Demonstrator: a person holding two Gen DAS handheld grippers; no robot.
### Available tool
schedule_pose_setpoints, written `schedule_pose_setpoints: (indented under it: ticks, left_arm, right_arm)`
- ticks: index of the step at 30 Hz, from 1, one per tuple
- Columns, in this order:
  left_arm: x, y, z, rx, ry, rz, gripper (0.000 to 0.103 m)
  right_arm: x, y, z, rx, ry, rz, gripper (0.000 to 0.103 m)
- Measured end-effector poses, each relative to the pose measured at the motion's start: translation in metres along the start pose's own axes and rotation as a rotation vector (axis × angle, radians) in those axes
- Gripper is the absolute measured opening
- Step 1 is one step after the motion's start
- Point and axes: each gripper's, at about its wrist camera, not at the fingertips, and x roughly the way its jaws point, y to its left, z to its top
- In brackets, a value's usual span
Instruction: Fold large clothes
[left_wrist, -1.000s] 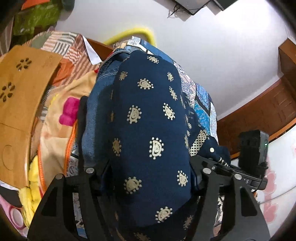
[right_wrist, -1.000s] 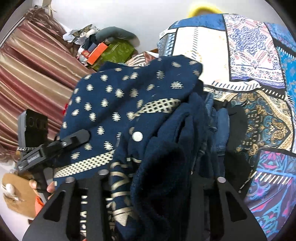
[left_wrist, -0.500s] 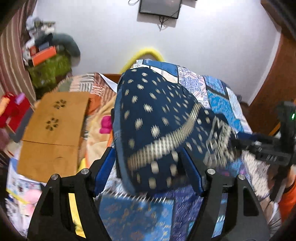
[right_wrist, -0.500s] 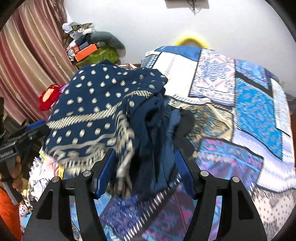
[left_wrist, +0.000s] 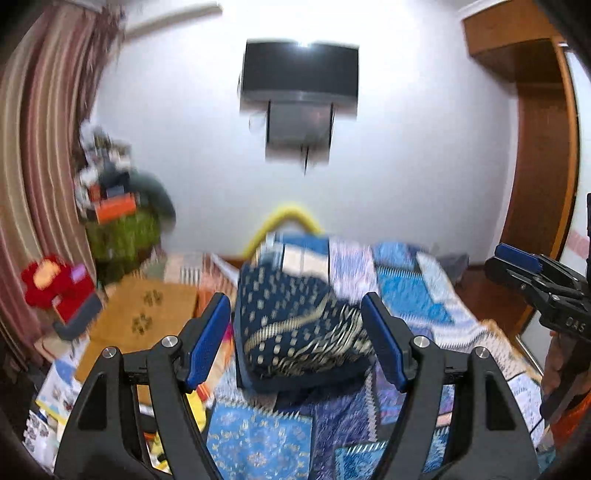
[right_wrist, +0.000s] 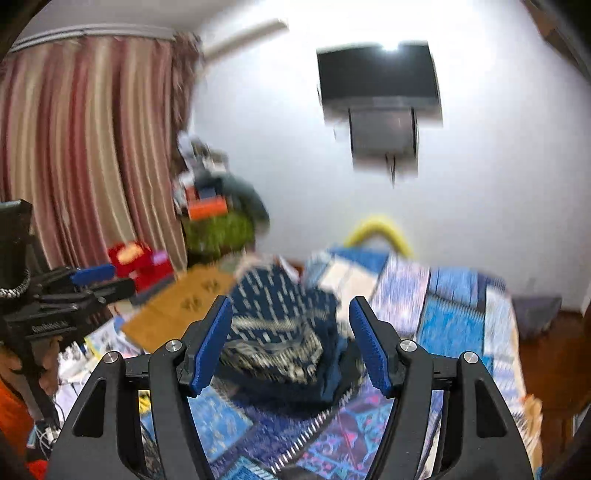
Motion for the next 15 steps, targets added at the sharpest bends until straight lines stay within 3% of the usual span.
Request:
schedule_pose_setpoints:
  ticks: [7, 11, 13, 15]
  left_arm:
    - [-0.085, -0.038, -0.011, 0.012, -0.23, 0.032, 0.072]
    - [-0.106, -0.045, -0.028, -0.037, -0.27, 0.04, 0.072]
    - [-0.111, -0.048, -0.037, -0.056, -0.279, 0.049, 0.074]
    - [-0.113, -0.049, -0.044, -0.07, -0.284, 0.038, 0.082]
  right_arm:
    - [-0.074, 0.033, 0.007, -0.037, -0.184, 0.025, 0.062]
    - [-0.097, 0.046, -0.003, -0.063, -0.227, 0.011, 0.063]
    - [-0.099, 0.048, -0.01, -0.059, -0.229, -0.002, 0.068]
    - [-0.098, 0.048, -0.014, -0.042, -0.228, -0.018, 0.078]
